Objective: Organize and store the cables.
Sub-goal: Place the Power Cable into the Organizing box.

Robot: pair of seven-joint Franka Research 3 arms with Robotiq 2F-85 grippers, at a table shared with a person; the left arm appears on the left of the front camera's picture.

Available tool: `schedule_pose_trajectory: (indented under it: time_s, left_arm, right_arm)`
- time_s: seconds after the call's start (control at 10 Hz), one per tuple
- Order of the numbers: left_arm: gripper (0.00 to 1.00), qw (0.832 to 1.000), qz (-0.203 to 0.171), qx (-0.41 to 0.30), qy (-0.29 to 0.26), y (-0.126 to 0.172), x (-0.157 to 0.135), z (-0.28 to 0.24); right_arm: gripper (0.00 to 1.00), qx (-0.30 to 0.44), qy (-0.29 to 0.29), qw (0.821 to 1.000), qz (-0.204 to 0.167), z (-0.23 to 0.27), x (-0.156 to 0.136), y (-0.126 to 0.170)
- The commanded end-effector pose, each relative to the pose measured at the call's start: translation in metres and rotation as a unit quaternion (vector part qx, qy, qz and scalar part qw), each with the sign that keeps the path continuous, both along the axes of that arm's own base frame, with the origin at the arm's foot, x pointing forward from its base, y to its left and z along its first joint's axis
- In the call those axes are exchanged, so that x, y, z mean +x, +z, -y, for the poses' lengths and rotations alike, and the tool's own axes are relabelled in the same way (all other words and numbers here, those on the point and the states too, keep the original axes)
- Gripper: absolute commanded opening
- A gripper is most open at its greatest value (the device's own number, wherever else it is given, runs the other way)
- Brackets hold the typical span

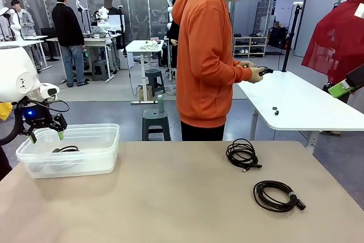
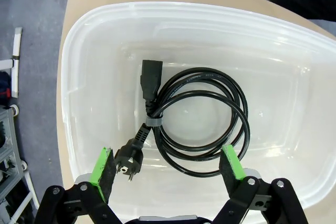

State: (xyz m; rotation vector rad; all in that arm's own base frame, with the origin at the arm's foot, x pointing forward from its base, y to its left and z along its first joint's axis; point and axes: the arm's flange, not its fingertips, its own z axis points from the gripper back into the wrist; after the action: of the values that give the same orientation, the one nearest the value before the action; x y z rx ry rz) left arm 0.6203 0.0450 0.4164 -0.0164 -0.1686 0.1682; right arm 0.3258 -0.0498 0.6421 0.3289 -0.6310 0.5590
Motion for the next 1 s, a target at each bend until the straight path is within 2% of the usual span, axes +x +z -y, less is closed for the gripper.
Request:
schedule_pose_trajectory:
  time_s: [0.0, 0.2, 0.3, 0.5, 0.6, 0.8, 0.9]
  left_arm:
    - [1.00, 0.999, 0.019, -0.039, -0.030, 0.034, 0.017, 0.008]
    - [1.00, 0.989, 0.013, -0.067, -0.129, 0.095, 0.030, 0.012]
    - [1.00, 0.981, 0.011, -0.069, -0.179, 0.119, 0.025, 0.013]
    - [1.00, 0.967, 0.036, -0.092, -0.236, 0.159, 0.009, 0.017]
    - [1.00, 0.953, 0.072, -0.099, -0.276, 0.181, -0.011, 0.019]
    - [1.00, 0.943, 0.117, -0.115, -0.288, 0.200, -0.050, 0.014]
    - [1.00, 0.940, 0.127, -0.117, -0.295, 0.206, -0.072, 0.007]
  right_arm:
    - [1.00, 0.003, 0.009, 1.000, 0.001, 0.001, 0.000, 0.000]
    - [1.00, 0.003, 0.009, 1.000, 0.001, 0.001, 0.000, 0.000]
    - [1.00, 0.003, 0.009, 1.000, 0.001, 0.001, 0.000, 0.000]
    - [1.00, 0.003, 0.009, 1.000, 0.001, 0.001, 0.000, 0.000]
    - [1.00, 0.003, 0.009, 1.000, 0.001, 0.001, 0.000, 0.000]
    - [1.00, 0.003, 0.009, 1.000, 0.001, 0.001, 0.000, 0.000]
    - [1.00, 0.003, 0.009, 1.000, 0.001, 0.001, 0.000, 0.000]
